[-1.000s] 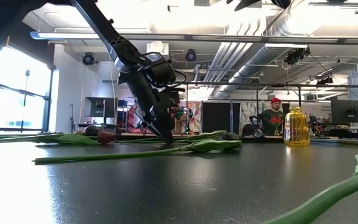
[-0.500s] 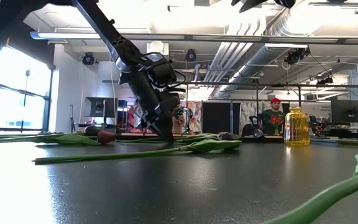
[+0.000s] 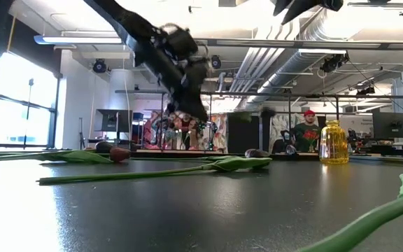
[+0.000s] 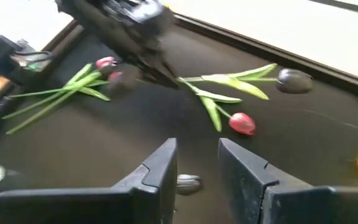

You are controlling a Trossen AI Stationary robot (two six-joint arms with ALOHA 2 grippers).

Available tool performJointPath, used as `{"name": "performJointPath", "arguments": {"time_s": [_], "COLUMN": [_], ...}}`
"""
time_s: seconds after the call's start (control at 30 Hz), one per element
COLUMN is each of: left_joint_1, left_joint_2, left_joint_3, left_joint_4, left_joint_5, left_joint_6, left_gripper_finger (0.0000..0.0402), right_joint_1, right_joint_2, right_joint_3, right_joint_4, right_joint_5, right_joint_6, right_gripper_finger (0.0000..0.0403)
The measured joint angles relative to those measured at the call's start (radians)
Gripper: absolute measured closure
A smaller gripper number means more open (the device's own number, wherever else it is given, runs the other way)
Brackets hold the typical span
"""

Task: Sort flowers into vase by color
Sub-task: Put the top center black flower into the yellow vase

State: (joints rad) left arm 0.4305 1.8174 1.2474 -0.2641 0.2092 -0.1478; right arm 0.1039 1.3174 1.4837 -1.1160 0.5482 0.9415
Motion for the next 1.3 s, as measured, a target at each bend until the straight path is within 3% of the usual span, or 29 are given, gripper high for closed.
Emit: {"name": "performJointPath", "arguments": {"time_s": [0.3,0.43,1.03,1.3], "left_joint_1": [-0.012,-0.033,-0.106,-0.175], "left_joint_2": [-0.233,-0.279,-0.291,-0.285], "left_joint_3": [-0.112,-0.134,-0.139,-0.138], "left_joint_4": [0.165,0.185,0.383,0.548], "left_joint_5": [0.015,0.018,0.015,0.018], "left_joint_6": [-0.043,-0.059,-0.174,-0.178], "left_gripper_finger": [0.0401,0.0401,0.0401,0.0401], "right_joint_1": [-0.078,-0.075,-0.069,-0.110], "right_joint_2": [0.000,0.000,0.000,-0.001], "right_joint_3": [-0.092,-0.124,-0.127,-0.145], "right_joint_4": [0.153,0.260,0.269,0.260], "right_joint_5": [-0.103,-0.116,-0.161,-0.169], "right_joint_6": [-0.004,-0.009,-0.083,-0.112], "right_gripper_finger": [0.0297,0.0297,0.0297,0.0297]}}
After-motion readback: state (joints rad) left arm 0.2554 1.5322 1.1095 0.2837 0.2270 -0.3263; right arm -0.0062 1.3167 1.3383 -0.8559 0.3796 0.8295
